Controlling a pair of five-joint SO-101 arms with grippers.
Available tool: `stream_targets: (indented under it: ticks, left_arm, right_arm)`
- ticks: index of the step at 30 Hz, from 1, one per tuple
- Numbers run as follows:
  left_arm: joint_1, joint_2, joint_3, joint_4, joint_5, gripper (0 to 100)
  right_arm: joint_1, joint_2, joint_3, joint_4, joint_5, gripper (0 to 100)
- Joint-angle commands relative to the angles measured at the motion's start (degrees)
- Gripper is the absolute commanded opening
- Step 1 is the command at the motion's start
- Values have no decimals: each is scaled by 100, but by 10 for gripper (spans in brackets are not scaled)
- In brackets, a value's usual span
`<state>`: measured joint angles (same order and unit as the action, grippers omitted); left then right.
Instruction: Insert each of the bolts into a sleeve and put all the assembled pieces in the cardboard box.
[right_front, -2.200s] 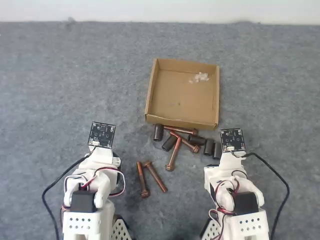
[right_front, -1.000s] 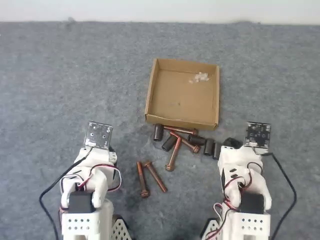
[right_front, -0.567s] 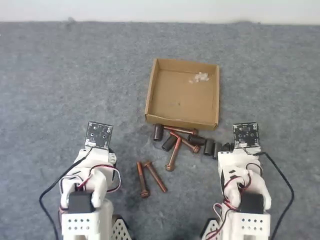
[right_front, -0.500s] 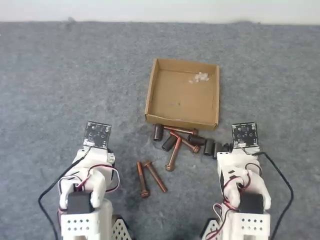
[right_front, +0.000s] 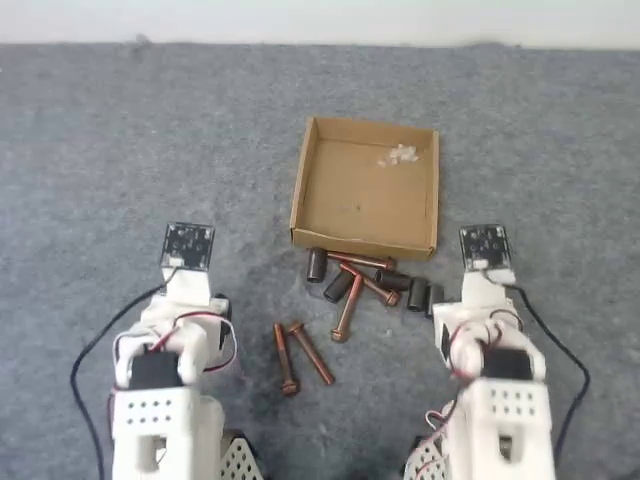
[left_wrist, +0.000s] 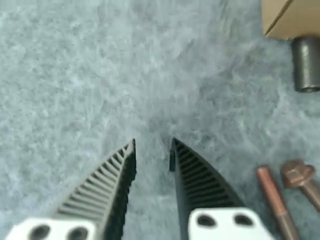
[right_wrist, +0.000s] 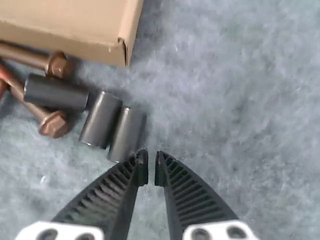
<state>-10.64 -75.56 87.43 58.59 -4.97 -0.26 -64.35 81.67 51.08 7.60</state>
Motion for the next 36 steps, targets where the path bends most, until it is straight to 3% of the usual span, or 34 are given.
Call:
stream_targets:
  ticks: [1, 8, 15, 27, 36]
  left_arm:
    - [-229, 967, -497, -633, 44, 111]
    - [-220, 1433, -620, -897, 44, 111]
    - [-237, 1459, -646, -870, 35, 114]
    - [-220, 1477, -796, -466, -167, 116]
    - [-229, 1477, -796, -457, -193, 116]
  right_arm:
    - [-22, 1534, -844, -303, 0, 43]
    - [-66, 3451, -2207, -259, -413, 44]
    - [-725, 3723, -3174, 541, -853, 131]
    - [-857, 3793, -2585, -75, -879, 113]
    - [-848, 4954, -3077, -57, -677, 113]
